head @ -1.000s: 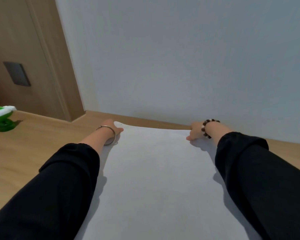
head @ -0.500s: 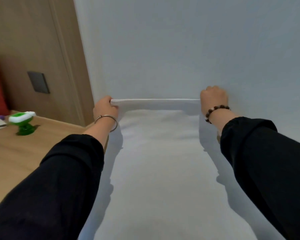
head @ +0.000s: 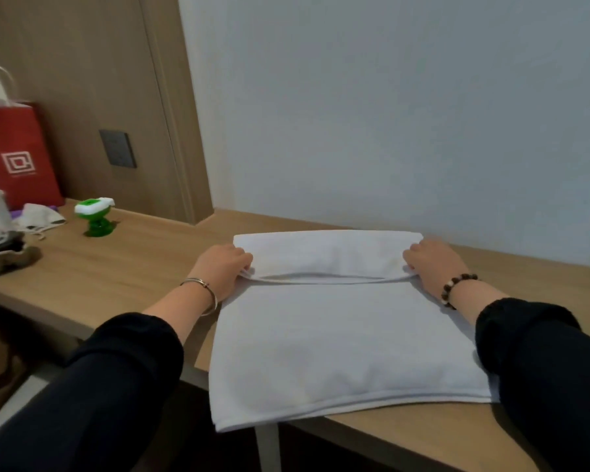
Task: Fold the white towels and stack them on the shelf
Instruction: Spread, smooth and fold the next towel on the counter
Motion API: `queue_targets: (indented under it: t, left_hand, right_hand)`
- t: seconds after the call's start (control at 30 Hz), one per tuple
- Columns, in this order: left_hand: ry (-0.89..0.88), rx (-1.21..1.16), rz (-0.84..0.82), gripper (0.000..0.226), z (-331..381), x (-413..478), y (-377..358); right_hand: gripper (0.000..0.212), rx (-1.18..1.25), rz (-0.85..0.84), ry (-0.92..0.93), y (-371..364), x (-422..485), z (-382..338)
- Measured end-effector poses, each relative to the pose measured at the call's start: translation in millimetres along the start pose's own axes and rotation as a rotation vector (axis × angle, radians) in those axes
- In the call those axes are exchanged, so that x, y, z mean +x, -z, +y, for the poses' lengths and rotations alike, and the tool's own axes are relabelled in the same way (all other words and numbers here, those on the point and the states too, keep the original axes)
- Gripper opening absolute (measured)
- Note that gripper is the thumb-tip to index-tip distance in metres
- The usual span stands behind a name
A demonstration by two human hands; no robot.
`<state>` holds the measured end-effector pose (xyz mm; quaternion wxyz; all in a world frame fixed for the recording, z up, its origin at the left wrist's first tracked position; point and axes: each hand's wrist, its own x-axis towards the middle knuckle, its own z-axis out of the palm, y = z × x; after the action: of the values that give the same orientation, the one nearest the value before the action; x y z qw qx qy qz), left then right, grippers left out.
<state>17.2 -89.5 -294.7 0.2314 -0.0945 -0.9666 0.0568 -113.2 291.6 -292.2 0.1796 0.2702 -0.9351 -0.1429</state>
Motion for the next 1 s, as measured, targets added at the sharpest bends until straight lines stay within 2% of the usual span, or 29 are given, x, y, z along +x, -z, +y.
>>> queue_targets:
  t: [0.03,0.1,0.2,0.33,0.4,0.47,0.53,0.6,0.77,0.9,1.0]
  left_hand:
    - [-0.002,-0.003,-0.017,0.014,3.0,-4.6,-1.1]
    - [0.063,-0.005,-0.058,0.009,5.6,-9.7,0.2]
    - [0.057,0.018,-0.083,0.003,4.8,-12.9,2.5]
    - [0.092,0.087,-0.264,0.017,19.3,-4.3,16.8]
    - [0.102,0.056,-0.344,0.019,29.0,4.6,23.7]
    - [0.111,-0.092,-0.362,0.019,43.8,10.4,25.8]
    - [0.125,-0.216,-0.335,0.022,61.1,15.7,22.5]
    - [0.160,-0.275,-0.289,0.025,76.1,20.8,15.8]
    - [0.271,-0.337,-0.191,0.021,84.0,22.0,-3.0]
    - [0.354,-0.466,-0.124,0.018,81.5,18.8,-10.4]
    - [0.421,-0.601,-0.072,0.013,80.6,17.4,-11.5]
  right_hand:
    - [0.010,-0.029,-0.037,0.008,-3.8,-4.6,0.1]
    - [0.010,-0.039,0.001,-0.020,-3.8,-10.3,1.6]
    - [0.015,-0.060,0.035,-0.072,1.5,-13.1,2.8]
    - [0.018,-0.072,-0.191,-0.125,18.8,-4.8,-11.9]
    - [0.016,-0.016,-0.156,-0.136,29.6,3.3,-23.7]
    - [0.019,0.181,-0.030,-0.103,36.3,10.2,-39.9]
    - [0.020,0.477,-0.006,-0.048,40.3,13.0,-62.4]
    - [0.018,0.600,-0.065,0.039,38.8,12.9,-82.3]
    - [0.018,0.610,-0.055,-0.014,29.6,12.1,-90.3]
    - [0.018,0.514,-0.034,0.049,31.6,14.5,-89.8]
    - [0.019,0.526,0.055,0.026,25.4,8.8,-93.2]
